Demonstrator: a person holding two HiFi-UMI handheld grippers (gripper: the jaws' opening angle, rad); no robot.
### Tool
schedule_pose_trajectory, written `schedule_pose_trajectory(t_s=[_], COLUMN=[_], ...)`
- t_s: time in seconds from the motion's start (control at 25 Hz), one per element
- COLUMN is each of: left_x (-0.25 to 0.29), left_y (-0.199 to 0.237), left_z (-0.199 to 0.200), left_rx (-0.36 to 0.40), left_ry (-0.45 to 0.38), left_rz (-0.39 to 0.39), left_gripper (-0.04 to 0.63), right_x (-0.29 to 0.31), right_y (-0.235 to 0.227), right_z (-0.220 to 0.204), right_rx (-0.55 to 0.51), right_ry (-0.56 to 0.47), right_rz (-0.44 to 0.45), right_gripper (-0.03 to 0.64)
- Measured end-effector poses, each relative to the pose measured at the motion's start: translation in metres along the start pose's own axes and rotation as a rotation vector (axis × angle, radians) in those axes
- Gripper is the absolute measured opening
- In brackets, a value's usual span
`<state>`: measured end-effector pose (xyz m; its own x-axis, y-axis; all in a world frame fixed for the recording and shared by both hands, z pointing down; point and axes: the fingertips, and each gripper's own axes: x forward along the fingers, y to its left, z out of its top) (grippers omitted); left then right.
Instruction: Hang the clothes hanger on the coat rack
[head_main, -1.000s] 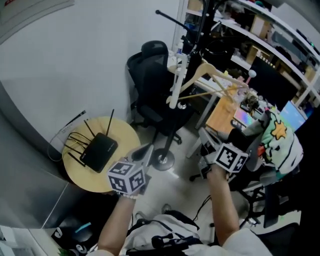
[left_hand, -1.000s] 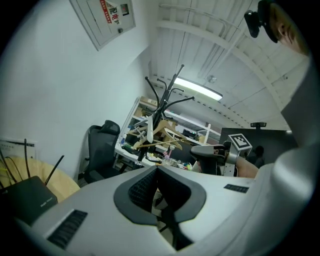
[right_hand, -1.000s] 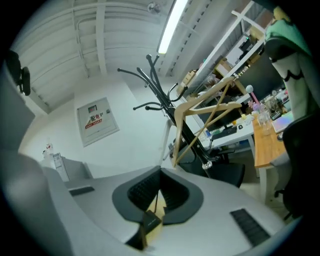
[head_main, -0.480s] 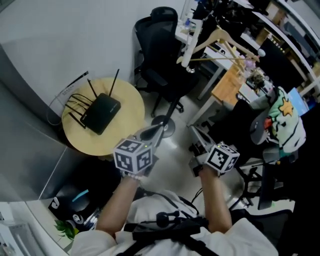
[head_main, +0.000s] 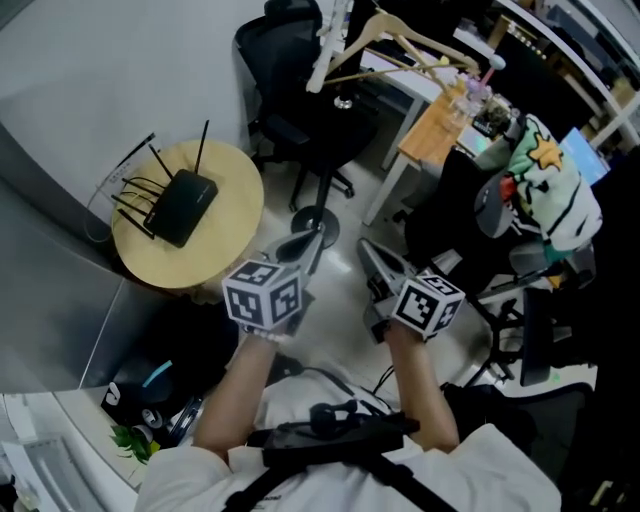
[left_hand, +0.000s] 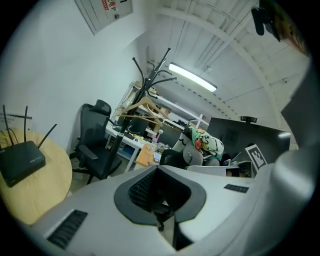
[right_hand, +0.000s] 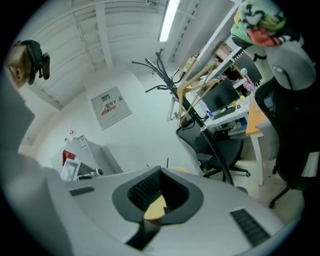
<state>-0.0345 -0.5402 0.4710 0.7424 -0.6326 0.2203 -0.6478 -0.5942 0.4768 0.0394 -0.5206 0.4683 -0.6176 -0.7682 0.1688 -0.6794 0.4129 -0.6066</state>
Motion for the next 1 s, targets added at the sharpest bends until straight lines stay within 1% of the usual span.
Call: schedule_pose_trajectory(t_s=[0.16,0.32,0.48,0.6,0.76,1.0], left_x=[-0.002,-0.012,-0.020,-0.022,-0.023,-0.028], left_y=[-0.024,-0.045,-0.059,-0.062,-0.058,-0.045], left_z=[-0.023,-0.047,-0.060,-0.061,-0.049,-0.037], left_rx=[-0.017,-0.008,-0.005,0.000,0.007,0.006], left_ry=[0.019,0.055,0.073,0.082,0.074,0.067], left_rz=[0.017,0.034,0.022,-0.001,-0.031,-0.061], left_gripper=[-0.012,-0.012,-0.012,-0.012,-0.012,-0.012], right_x=[-0.033,-0.061,-0.077,-0.081,-0.075,-0.054], right_y=[-0.007,-0.004,-0.002,0.001,0.013,0.024], right_z=[-0.010,-0.026,-0.033,-0.029,-0.016,-0.021], right_rx=[0.023,0.029,0.027,0.031,0.011,0.026], right_ry=[-0.007,-0.012,-0.025,-0.051,-0.081,-0.083], right_rz=[-0.001,0.000,-0.015,-0.030,-0.050,-0.055], right_gripper=[-0.002,-0.002,-0.002,-0.002,-0.002,-0.002])
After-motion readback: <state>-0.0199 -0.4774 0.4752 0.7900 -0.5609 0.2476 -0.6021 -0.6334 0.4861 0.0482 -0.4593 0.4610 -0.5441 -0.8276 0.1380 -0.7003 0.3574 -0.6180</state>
